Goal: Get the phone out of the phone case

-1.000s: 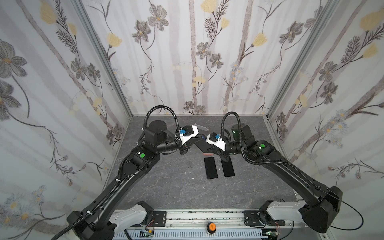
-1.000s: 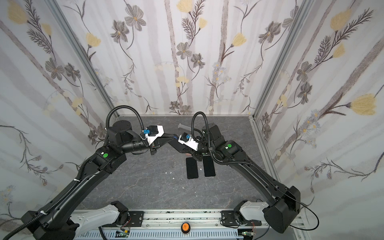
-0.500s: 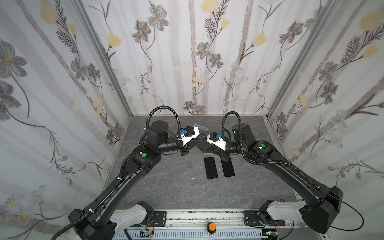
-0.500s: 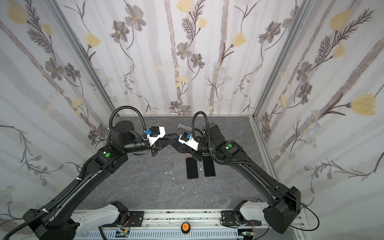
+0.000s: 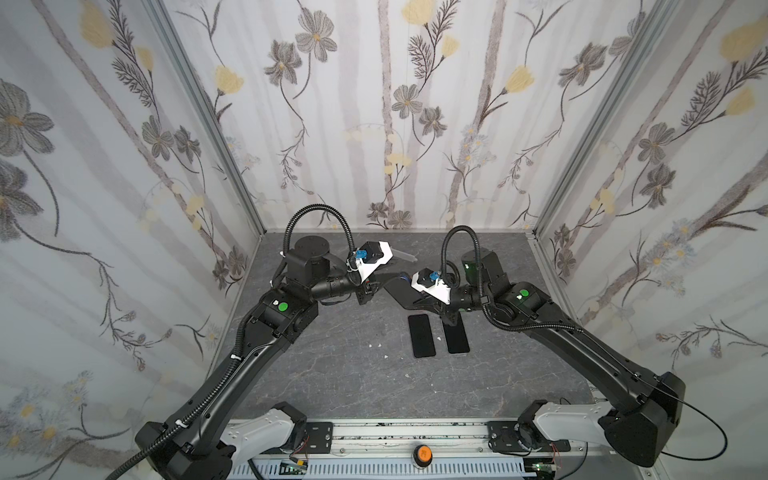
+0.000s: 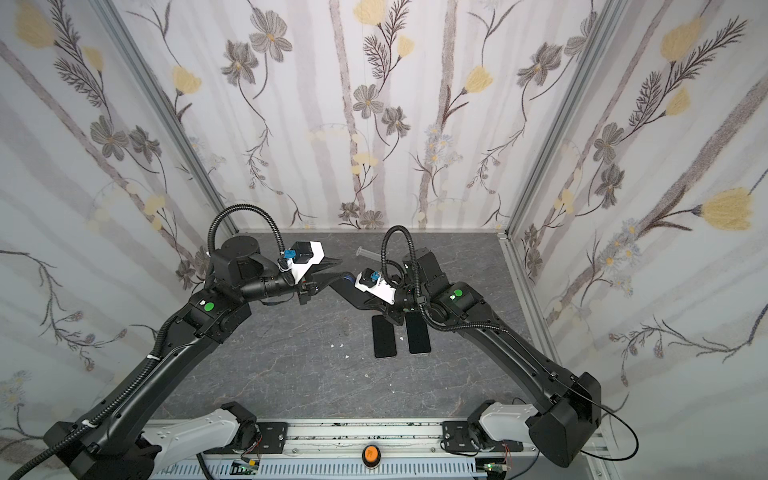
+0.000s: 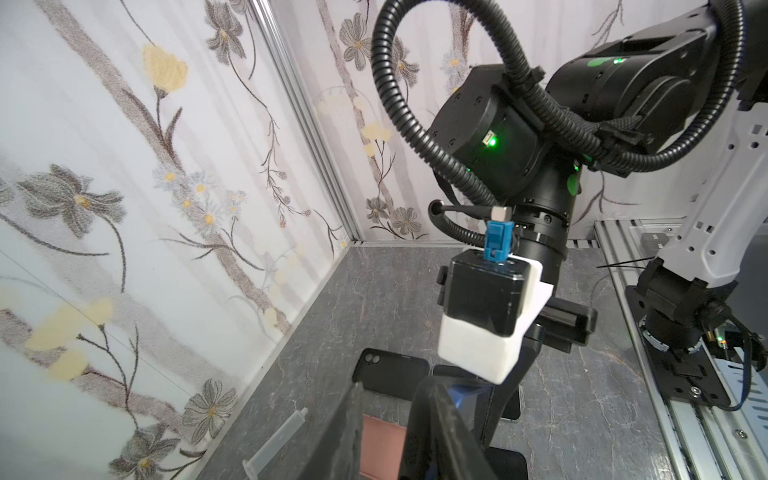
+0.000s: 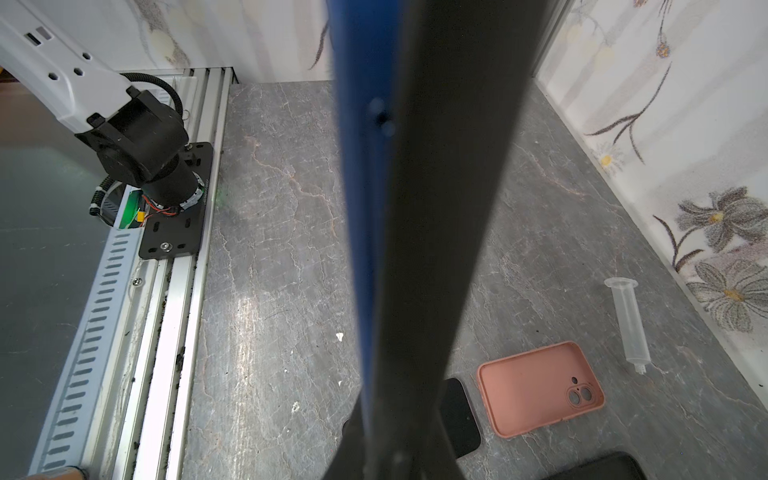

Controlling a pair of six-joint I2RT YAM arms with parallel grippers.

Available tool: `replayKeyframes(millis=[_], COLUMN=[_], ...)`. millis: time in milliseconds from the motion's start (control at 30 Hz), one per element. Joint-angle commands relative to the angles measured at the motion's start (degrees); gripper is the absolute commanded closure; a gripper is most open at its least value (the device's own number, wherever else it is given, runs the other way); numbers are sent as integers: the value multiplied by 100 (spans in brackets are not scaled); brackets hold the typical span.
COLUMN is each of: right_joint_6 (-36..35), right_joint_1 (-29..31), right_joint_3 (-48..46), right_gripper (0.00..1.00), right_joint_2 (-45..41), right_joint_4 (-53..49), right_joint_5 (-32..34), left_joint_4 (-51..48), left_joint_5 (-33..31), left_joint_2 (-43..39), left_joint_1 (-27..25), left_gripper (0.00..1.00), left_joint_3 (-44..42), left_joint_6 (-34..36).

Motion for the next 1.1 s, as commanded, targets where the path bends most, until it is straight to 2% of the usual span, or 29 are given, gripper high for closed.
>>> replayKeyframes(millis=[0,300,633,1067], right_joint_6=[-99,-38,-125,-198], right_joint_1=[2,2,22,65], right_joint_3=[-24,-108,-96,-96], right_gripper=[100,100,100,100], right_joint_2=[-47,-147,-146,-184], right_joint_4=[256,429,397,403], right_joint_5=[-213,186,181,145], left_joint_4=[133,177,169,171], left_joint_5=[273,278,613,261], left_joint_2=[6,1,76,209], left_joint_1=[22,133,174,223], left_gripper=[70,68,58,59], left_joint_3=[-10,87,34,82], left_joint_6=[-66,-320,-312,-441])
